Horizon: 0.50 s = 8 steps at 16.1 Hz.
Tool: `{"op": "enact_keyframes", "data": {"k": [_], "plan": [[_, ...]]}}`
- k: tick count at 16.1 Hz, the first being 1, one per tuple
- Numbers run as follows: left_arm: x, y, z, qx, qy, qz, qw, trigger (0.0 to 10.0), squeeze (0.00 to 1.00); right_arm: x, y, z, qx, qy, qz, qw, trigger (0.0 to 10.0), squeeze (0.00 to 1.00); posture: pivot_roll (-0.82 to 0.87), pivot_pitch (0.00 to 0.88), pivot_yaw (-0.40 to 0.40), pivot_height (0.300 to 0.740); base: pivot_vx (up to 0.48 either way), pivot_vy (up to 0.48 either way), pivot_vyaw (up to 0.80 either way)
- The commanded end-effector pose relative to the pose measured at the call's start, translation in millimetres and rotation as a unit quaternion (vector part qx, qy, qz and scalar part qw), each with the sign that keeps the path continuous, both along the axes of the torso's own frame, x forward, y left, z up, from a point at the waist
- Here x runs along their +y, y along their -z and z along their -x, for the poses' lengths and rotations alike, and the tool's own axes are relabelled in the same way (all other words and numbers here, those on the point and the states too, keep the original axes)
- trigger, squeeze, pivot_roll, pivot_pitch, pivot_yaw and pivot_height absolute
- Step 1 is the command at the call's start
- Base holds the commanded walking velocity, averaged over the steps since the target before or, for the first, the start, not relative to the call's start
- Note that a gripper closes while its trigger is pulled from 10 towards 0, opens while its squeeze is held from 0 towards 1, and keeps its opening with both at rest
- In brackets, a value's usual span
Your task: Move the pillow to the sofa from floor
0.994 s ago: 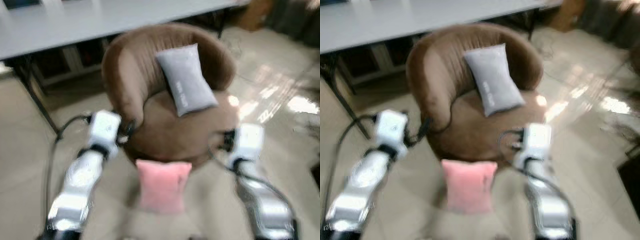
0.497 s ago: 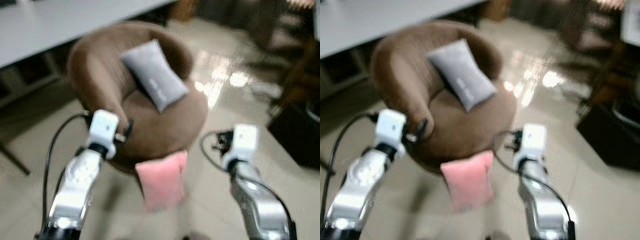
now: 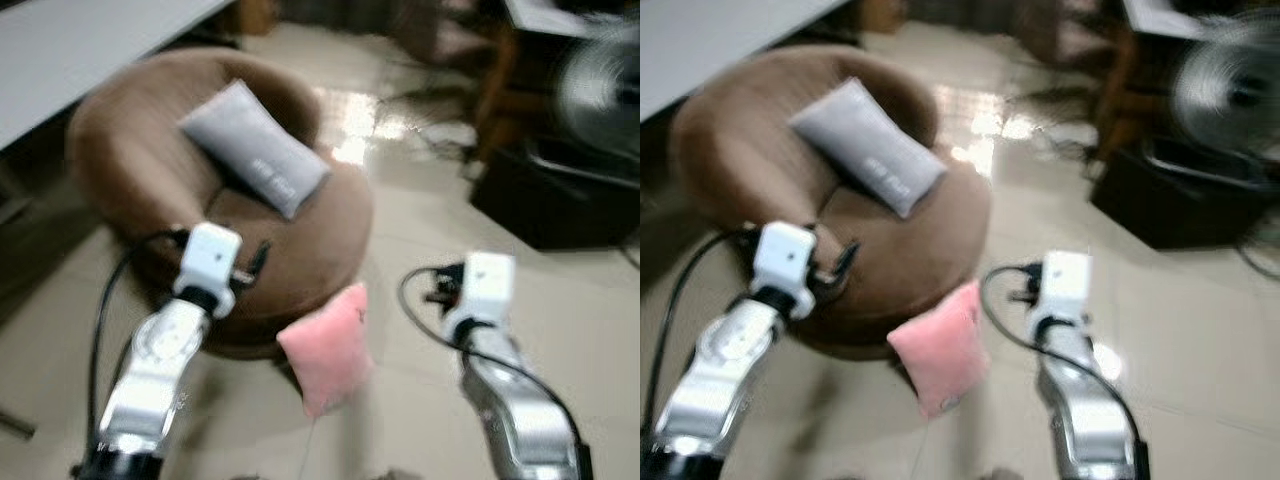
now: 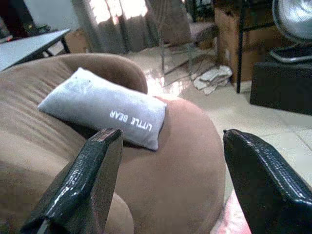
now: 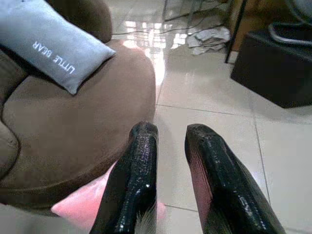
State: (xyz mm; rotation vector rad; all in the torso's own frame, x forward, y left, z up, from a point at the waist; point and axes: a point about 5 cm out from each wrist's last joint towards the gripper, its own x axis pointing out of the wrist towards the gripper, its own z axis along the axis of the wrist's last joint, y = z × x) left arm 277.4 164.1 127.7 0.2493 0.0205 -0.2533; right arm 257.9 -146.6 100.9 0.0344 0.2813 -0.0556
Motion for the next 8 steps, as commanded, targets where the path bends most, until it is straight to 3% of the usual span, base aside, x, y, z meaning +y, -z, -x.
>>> {"op": "enact_keyframes", "data": {"k": [1,7,8], "plan": [[-7.9,-1.8,-0.5,-0.004,0.013,0.004,1.0,10.0,0.0,-10.3,-2.2,1.4,-0.002,0.016,0.013,1.0,10.0,0.0,-0.03,0.044,0.016,0.74,0.0,0.435,-0.8],[-14.3,-2.9,-0.7,-0.011,0.031,0.021,0.999,10.0,0.0,-9.9,0.6,4.5,0.001,0.009,0.027,1.0,10.0,0.0,-0.04,0.036,0.016,0.74,0.0,0.339,-0.8],[-15.5,-2.6,0.2,-0.014,0.034,0.032,0.999,10.0,0.0,-8.6,-0.1,5.5,-0.005,-0.007,0.047,0.999,10.0,0.0,-0.04,0.032,0.016,0.74,0.0,0.266,-0.8]]}}
